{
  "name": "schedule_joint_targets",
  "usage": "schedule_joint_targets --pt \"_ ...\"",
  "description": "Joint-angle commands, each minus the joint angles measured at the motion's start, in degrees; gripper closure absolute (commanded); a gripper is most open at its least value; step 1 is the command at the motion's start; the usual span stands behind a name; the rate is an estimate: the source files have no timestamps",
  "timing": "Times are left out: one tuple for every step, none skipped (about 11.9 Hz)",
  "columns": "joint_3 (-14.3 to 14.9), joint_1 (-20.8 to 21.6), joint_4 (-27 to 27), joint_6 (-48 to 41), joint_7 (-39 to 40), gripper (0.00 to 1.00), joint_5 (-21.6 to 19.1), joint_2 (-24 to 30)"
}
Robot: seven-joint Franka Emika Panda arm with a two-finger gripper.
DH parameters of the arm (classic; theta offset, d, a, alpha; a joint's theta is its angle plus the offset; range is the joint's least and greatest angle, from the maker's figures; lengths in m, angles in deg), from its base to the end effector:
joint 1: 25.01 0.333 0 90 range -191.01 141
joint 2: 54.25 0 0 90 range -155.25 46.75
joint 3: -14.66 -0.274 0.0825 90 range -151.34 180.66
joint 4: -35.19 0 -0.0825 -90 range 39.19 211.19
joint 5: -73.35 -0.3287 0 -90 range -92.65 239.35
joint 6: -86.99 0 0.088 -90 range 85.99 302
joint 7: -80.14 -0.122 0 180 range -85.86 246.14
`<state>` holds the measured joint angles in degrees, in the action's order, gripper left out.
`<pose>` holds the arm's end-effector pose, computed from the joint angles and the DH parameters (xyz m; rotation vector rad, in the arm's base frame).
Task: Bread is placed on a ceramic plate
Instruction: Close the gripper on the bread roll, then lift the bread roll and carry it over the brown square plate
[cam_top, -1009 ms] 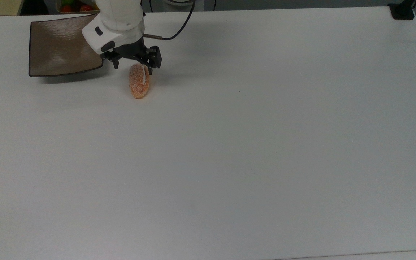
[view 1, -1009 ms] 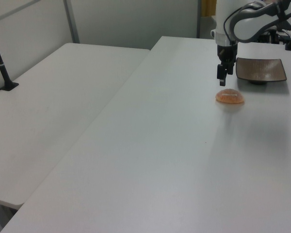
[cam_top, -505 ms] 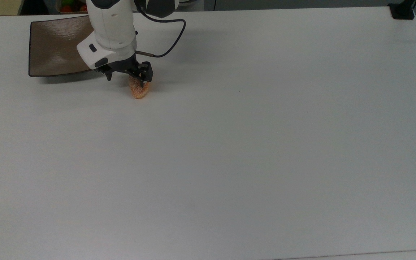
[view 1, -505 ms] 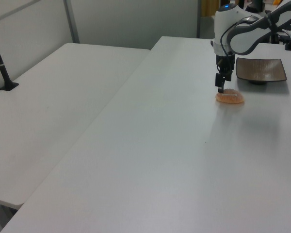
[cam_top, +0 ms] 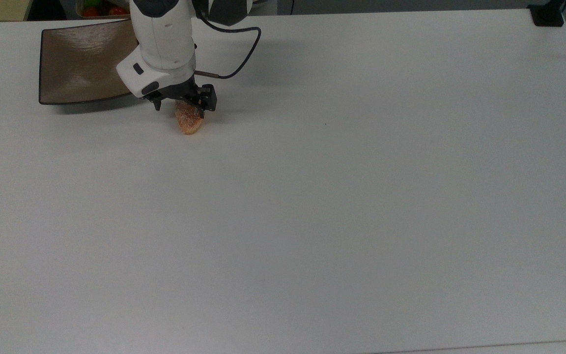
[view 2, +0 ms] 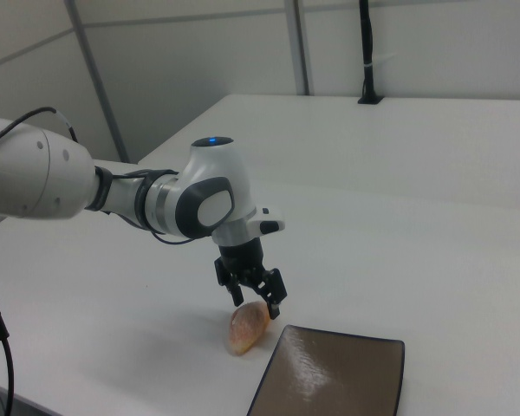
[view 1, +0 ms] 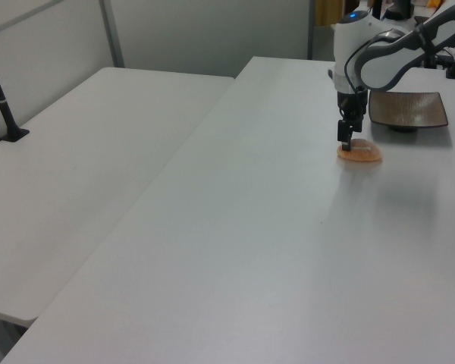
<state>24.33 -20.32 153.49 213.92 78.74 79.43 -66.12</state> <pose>0.5204 -0.0490 0.3103 3.0237 -0.0644 -0.0882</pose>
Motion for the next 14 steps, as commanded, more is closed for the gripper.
schedule_joint_targets --pt "0.36 1.11 2.63 0.6 0.17 0.0 0.87 1.23" --pt "0.27 1.11 2.72 0.6 0.26 0.13 0.95 1.32" --pt "0.27 1.11 2.72 0.52 0.26 0.43 0.95 1.41" --pt "0.27 1.11 2.64 0.52 0.26 0.49 0.95 1.58" --pt "0.27 1.02 2.55 0.52 0.26 0.54 0.95 1.76" --pt "0.27 1.02 2.46 0.52 0.26 0.54 0.95 2.02" --pt "0.27 0.94 2.29 0.6 0.17 0.54 0.87 2.63" --pt "0.27 0.76 2.02 0.78 0.26 0.54 0.87 3.42" --pt "0.35 0.41 1.67 0.69 0.26 0.54 0.87 3.95" --pt "0.36 0.06 1.32 0.87 0.35 0.53 0.87 4.83" --pt "0.53 -0.47 1.23 1.22 0.7 0.53 0.87 5.1" --pt "1.14 -0.82 1.06 1.22 0.79 0.53 0.87 5.62" --pt "2.54 -0.91 0.88 1.22 0.79 0.53 0.87 6.41" --pt "4.03 -0.91 0.79 1.22 0.87 0.53 0.87 7.64"
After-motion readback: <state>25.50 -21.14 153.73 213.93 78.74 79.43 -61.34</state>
